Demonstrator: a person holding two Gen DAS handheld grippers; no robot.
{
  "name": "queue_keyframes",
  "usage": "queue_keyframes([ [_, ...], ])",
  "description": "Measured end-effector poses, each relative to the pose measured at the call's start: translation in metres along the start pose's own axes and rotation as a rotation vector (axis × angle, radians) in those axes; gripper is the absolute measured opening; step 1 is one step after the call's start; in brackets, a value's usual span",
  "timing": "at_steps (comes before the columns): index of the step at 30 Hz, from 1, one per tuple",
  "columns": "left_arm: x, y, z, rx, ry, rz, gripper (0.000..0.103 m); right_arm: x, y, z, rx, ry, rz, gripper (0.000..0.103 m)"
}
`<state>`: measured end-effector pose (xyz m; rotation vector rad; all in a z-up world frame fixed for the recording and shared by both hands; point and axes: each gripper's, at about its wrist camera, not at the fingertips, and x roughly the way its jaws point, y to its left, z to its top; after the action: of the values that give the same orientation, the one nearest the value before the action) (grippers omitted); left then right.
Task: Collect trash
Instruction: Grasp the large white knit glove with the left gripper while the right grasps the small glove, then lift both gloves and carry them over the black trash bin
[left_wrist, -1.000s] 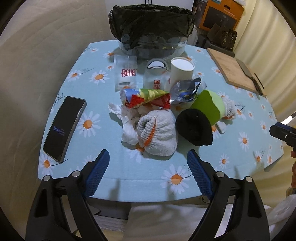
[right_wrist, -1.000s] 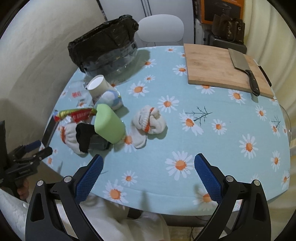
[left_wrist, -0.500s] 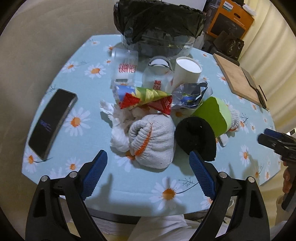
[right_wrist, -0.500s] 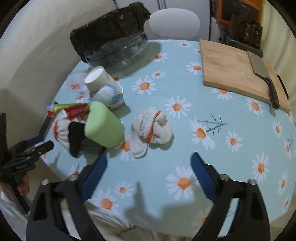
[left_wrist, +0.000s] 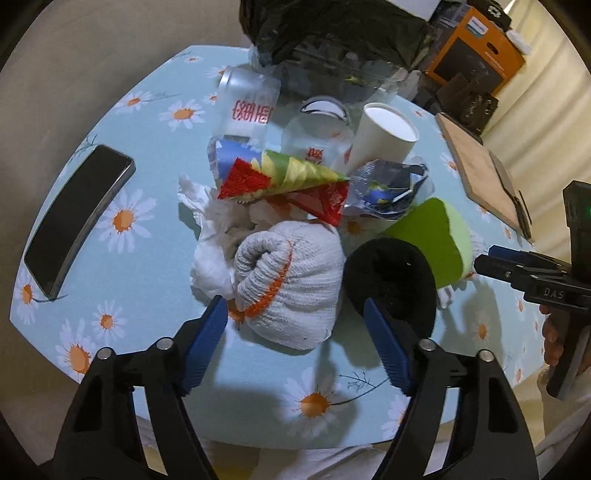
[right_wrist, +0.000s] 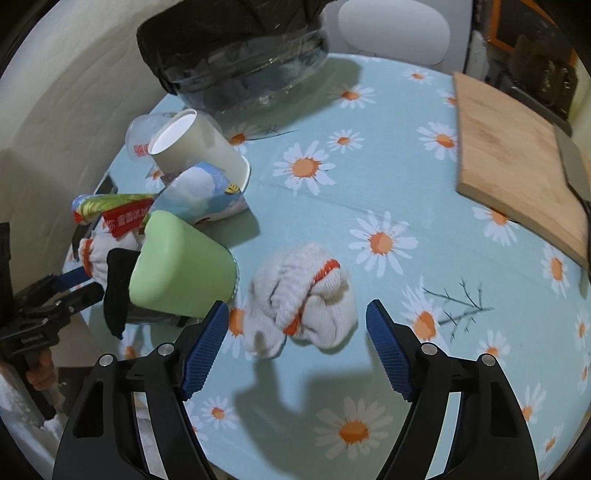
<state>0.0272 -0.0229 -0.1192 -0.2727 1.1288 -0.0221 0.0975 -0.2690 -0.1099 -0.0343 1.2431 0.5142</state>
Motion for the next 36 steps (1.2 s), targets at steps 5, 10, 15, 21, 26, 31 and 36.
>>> queue_keyframes([
  [5,0.004,0.004,0.001,-0.049,0.000,-0.011,0.062,0.012,-0.003,0.011,-0.038,0.050,0.032,0.059],
  [10,0.011,0.004,0.003,-0.077,-0.004,0.017,0.046,0.022,-0.003,0.018,-0.077,0.094,0.056,0.042],
  [15,0.011,0.001,0.005,-0.046,-0.008,0.015,0.029,0.022,-0.003,0.022,-0.091,0.108,0.076,0.034],
  [21,0.003,0.005,0.003,-0.034,0.009,-0.024,0.023,0.015,-0.001,0.019,-0.080,0.101,0.085,0.027],
  [26,-0.009,0.003,0.000,0.046,0.015,-0.019,0.021,0.004,0.002,0.013,-0.091,0.076,0.037,0.024],
  [31,-0.020,-0.002,-0.004,0.154,0.013,0.030,0.021,-0.005,0.006,0.004,-0.056,0.043,0.007,0.019],
  [36,-0.028,0.003,-0.004,0.206,0.007,0.025,0.021,-0.015,0.008,-0.005,-0.023,-0.001,-0.022,0.018],
])
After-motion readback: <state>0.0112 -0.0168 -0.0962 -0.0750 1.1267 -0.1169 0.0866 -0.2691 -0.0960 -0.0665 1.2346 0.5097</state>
